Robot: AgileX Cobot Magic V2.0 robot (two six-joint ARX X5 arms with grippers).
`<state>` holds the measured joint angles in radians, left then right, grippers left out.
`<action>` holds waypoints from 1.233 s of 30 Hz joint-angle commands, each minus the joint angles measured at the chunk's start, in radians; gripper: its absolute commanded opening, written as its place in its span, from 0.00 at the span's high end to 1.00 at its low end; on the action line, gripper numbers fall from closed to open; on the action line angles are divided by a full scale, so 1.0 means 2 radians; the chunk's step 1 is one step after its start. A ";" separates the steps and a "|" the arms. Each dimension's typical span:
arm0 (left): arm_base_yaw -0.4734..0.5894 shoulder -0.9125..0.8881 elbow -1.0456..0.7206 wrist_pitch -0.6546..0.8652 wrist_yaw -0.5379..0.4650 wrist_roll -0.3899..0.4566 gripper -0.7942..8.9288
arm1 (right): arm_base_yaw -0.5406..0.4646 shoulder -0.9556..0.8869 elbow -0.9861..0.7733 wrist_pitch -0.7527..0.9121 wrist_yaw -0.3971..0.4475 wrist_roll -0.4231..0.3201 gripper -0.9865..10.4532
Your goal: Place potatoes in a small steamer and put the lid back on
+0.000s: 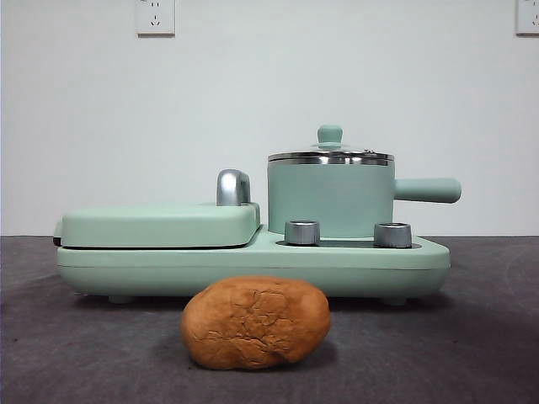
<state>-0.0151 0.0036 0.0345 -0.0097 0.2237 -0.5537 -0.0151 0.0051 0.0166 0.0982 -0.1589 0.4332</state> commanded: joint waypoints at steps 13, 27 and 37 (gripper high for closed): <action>0.001 0.078 0.200 -0.130 0.041 0.138 0.91 | 0.000 0.058 0.156 -0.058 -0.093 -0.034 0.90; -0.026 0.315 0.374 -0.160 0.129 0.277 0.91 | 0.017 0.260 0.298 -0.132 -0.156 -0.214 0.90; -0.107 0.478 0.461 -0.155 0.127 0.396 0.91 | 0.072 0.389 0.349 -0.132 -0.136 -0.302 0.90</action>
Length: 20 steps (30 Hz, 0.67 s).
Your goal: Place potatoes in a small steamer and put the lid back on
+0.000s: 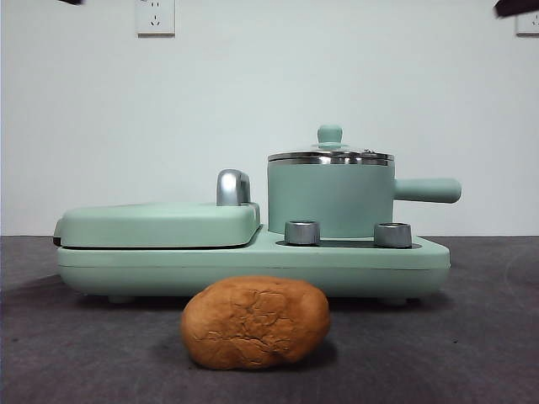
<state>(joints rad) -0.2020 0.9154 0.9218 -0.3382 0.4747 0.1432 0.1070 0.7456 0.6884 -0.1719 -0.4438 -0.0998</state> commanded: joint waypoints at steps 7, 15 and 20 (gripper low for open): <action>-0.065 0.086 0.036 0.015 -0.006 0.138 0.91 | 0.055 0.068 0.034 -0.013 0.052 -0.102 0.89; -0.089 0.105 0.036 0.035 -0.005 0.156 0.59 | 0.061 0.071 0.035 -0.016 0.069 -0.113 0.70; -0.099 0.108 0.036 0.074 -0.005 0.152 0.60 | 0.061 0.071 0.035 -0.016 0.069 -0.113 0.70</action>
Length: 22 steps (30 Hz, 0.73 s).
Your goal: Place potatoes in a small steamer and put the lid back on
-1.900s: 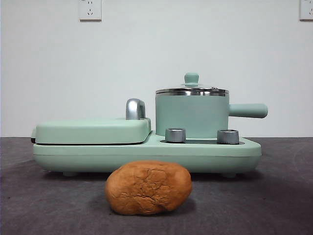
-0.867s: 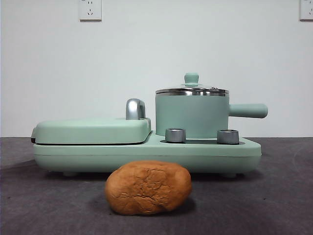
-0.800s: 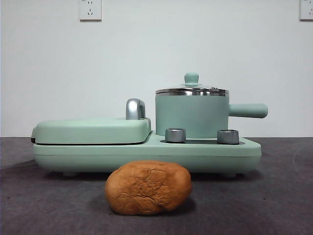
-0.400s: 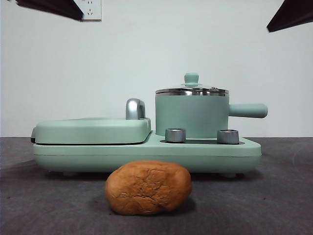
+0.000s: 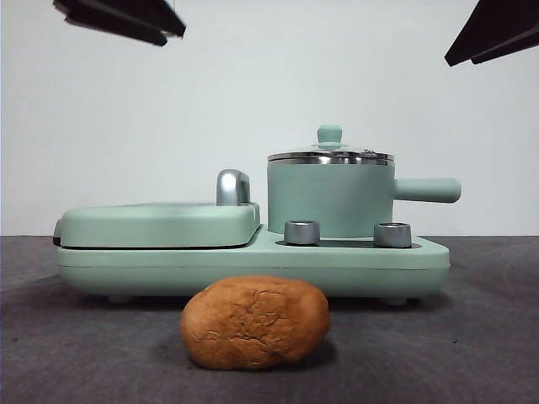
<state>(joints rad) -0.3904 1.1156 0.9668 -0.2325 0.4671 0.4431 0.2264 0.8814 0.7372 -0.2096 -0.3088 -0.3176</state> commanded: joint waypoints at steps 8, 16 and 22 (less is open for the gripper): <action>-0.024 0.060 0.018 0.158 -0.023 -0.093 0.60 | 0.001 0.003 0.010 0.003 0.001 -0.002 0.70; -0.060 0.182 0.101 0.193 -0.038 -0.141 0.60 | 0.001 0.003 0.010 0.003 0.002 -0.002 0.70; -0.081 0.277 0.191 0.192 -0.038 -0.153 0.60 | 0.001 0.003 0.010 0.012 0.002 -0.002 0.70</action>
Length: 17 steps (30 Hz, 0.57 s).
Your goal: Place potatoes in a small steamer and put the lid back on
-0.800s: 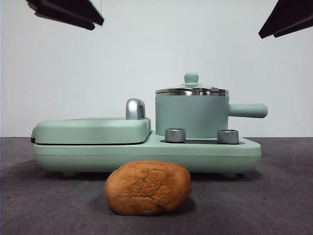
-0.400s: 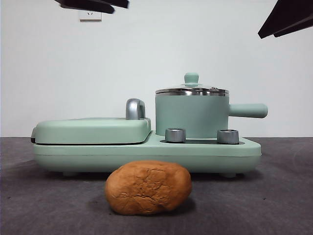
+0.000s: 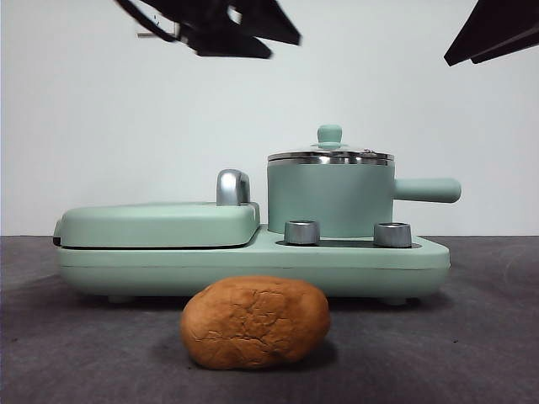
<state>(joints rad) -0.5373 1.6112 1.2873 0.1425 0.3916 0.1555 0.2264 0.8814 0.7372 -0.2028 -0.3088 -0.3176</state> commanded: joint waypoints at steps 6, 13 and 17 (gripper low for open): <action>-0.020 0.101 0.088 0.005 -0.001 -0.010 0.60 | 0.001 0.003 0.010 0.018 0.001 -0.002 0.70; -0.025 0.160 0.126 0.007 -0.001 -0.009 0.60 | 0.001 0.003 0.010 0.019 0.001 -0.002 0.70; -0.026 0.177 0.128 0.006 -0.001 -0.009 0.60 | 0.001 0.003 0.010 0.019 0.002 -0.002 0.70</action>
<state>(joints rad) -0.5785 1.9381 1.5166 0.1459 0.3912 0.1410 0.2264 0.8814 0.7380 -0.1753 -0.3088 -0.3176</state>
